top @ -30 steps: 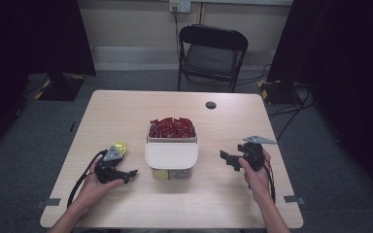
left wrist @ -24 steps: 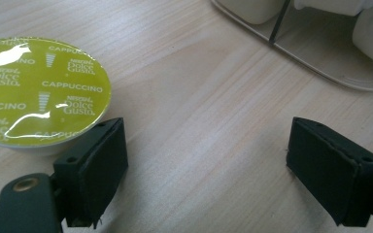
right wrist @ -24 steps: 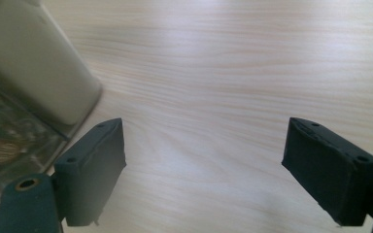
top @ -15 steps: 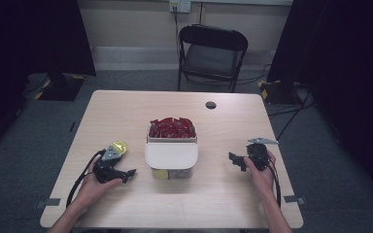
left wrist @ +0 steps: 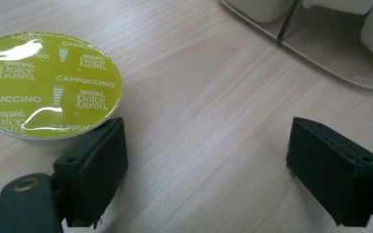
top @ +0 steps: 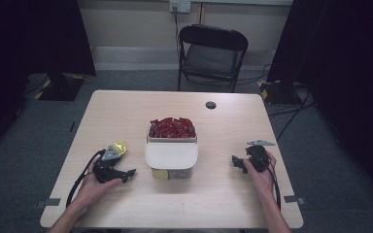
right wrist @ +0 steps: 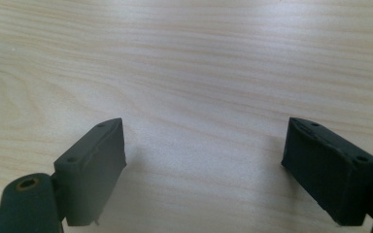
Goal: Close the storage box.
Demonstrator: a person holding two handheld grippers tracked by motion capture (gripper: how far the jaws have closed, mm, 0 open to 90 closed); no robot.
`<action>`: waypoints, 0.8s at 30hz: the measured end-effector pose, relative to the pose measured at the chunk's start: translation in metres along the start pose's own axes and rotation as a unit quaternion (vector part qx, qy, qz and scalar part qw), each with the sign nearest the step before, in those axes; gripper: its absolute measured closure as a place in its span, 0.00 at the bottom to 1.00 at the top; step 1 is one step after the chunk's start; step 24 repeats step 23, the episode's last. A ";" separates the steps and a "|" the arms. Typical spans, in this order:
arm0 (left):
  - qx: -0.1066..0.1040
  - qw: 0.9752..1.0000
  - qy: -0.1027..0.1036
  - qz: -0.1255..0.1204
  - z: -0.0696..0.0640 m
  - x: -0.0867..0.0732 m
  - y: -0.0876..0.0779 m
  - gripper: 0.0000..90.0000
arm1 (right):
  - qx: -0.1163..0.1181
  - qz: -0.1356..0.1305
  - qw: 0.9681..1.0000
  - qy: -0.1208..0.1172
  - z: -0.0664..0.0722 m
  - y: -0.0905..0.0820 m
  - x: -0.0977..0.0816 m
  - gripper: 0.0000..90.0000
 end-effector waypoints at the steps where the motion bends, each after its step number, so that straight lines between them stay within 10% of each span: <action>1: 0.000 1.000 0.000 0.000 0.000 0.000 0.000 0.16 | -0.001 0.002 1.000 0.001 0.000 0.000 -0.001 0.17; 24: 0.000 1.000 -0.001 0.001 0.002 0.001 0.001 0.15 | -0.019 -0.027 0.999 -0.009 0.008 -0.001 -0.011 0.13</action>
Point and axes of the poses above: each handheld gripper's, and its own axes: y roughly forward along the jaws, x roughly out of its top, z roughly to its left, the point moved 1 cm from there along y, roughly forward along the jaws, and after that the axes turned 10 degrees about -z, right-handed, at the moved point
